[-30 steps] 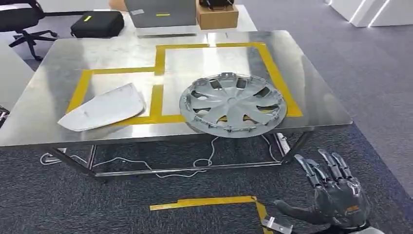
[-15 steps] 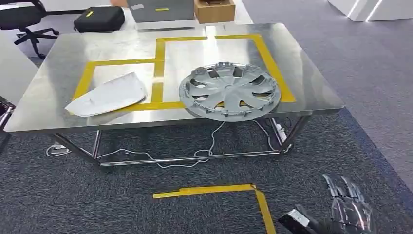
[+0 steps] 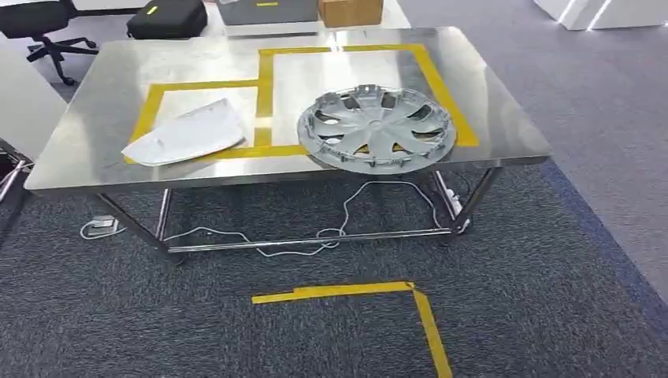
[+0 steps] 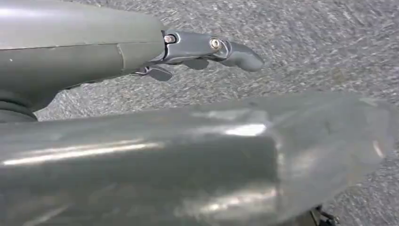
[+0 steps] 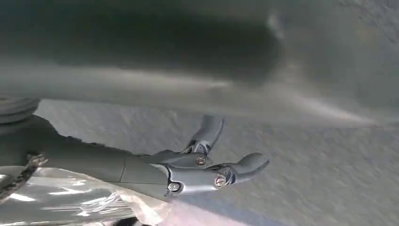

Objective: Take the parts from the cabinet and place them on the table.

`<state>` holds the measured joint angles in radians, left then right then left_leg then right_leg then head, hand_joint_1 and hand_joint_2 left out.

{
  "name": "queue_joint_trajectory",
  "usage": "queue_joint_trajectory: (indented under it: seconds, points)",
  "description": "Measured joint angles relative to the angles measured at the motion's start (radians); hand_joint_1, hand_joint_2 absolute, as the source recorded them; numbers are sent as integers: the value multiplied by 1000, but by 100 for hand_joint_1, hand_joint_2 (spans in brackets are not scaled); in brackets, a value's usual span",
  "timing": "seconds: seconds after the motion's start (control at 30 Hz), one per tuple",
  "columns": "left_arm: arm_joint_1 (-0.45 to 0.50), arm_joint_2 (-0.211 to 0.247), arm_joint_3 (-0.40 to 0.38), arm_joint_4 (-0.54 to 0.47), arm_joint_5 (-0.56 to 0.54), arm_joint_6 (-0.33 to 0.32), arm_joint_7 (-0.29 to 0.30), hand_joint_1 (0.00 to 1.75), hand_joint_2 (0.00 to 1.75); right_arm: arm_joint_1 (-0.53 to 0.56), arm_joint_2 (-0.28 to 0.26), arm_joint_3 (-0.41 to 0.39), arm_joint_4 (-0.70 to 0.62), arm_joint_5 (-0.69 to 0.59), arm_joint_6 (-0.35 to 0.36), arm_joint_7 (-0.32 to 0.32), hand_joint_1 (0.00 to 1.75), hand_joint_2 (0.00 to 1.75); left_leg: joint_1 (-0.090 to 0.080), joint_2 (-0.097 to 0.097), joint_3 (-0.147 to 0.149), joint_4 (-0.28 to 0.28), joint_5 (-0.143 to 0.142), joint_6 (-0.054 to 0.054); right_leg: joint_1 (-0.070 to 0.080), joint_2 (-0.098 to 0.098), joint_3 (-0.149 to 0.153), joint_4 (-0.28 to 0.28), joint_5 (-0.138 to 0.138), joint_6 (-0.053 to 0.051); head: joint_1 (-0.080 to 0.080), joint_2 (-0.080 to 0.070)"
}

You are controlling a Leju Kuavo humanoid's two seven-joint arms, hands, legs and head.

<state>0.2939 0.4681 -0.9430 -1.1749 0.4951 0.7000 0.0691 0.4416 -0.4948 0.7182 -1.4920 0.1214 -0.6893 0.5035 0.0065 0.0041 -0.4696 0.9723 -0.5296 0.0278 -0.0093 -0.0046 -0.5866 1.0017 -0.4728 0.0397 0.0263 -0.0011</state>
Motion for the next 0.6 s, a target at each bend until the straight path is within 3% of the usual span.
queue_joint_trajectory:
  seconds: [0.03,0.07,0.1,0.13,0.17,0.2,0.23,0.27,0.3,0.37,0.4,0.47,0.5,0.53,0.57,0.6]
  points:
    - [-5,0,-1,0,6,0,-4,0,0,1,-1,16,7,-24,0,6,0,0,-2,2,-13,0,9,9,0,2,-12,24,-44,4,5,0]
    - [-9,-1,-3,1,10,-2,-10,0,0,0,-3,26,14,-44,-1,5,0,0,-3,3,-25,2,20,19,-1,3,-32,82,-106,5,7,0]
    - [-12,-3,-5,2,19,-3,-14,0,0,-2,-3,35,25,-58,-1,-6,0,0,-4,4,-38,3,30,19,-1,3,-48,158,-161,8,8,0]
    - [-15,-5,-9,4,23,-5,-18,0,0,-6,-2,41,39,-67,-1,-19,0,0,-7,6,-50,4,40,19,-2,3,-59,223,-197,10,7,0]
    - [-21,-6,-15,6,28,-6,-21,0,0,-8,-2,47,50,-73,-1,-27,0,0,-8,7,-63,6,51,20,-2,3,-61,269,-206,12,8,0]
    - [-25,-7,-19,10,30,-8,-24,0,0,-9,-1,54,62,-81,-1,-30,0,0,-10,8,-79,9,61,19,-2,3,-46,280,-180,12,7,0]
    - [-27,-8,-22,12,36,-8,-29,0,0,-11,-1,60,72,-93,-1,-32,0,0,-11,9,-96,13,71,18,-2,3,-15,256,-136,11,8,0]
    - [-31,-9,-24,14,47,-8,-37,0,0,-15,-1,67,79,-118,-1,-31,0,0,-11,9,-114,18,81,15,-2,3,33,197,-92,9,7,0]
    - [-37,-10,-31,18,59,-8,-46,0,0,-24,-1,78,86,-144,-1,-28,0,0,-11,9,-128,22,91,12,-2,3,97,110,-70,6,8,0]
    - [-48,-10,-47,21,76,-4,-58,0,0,-41,-2,98,94,-188,-1,-28,0,0,-18,9,-140,31,108,2,2,4,224,-71,-108,-2,9,0]
    - [-53,-10,-55,23,85,-3,-63,0,0,-51,-3,112,99,-211,-2,-30,0,0,-18,10,-144,29,125,-3,2,4,216,-84,-117,-9,5,0]
    - [-63,-10,-74,28,97,-2,-71,0,0,-61,-7,146,110,-247,-3,-35,0,0,-13,10,-150,24,147,-13,7,4,196,-74,-104,-20,6,0]
    - [-65,-8,-82,34,105,-2,-77,0,0,-64,-7,162,115,-265,-3,-42,0,0,-13,5,-157,28,144,-19,0,0,182,-76,-90,-28,10,0]
    - [-69,-10,-93,38,115,-3,-84,0,0,-70,-11,176,121,-280,-3,-47,0,0,-10,3,-165,44,97,-27,1,-4,170,-75,-79,-34,8,0]
    - [-71,-10,-103,45,127,-4,-92,0,0,-74,-13,189,125,-291,-3,-52,0,0,-9,3,-173,88,27,-33,1,-5,157,-75,-67,-45,5,0]
    - [-76,-11,-111,53,137,-4,-98,0,0,-76,-13,198,128,-296,-3,-57,0,0,-8,3,-181,158,-45,-39,2,-6,141,-73,-55,-46,3,0]
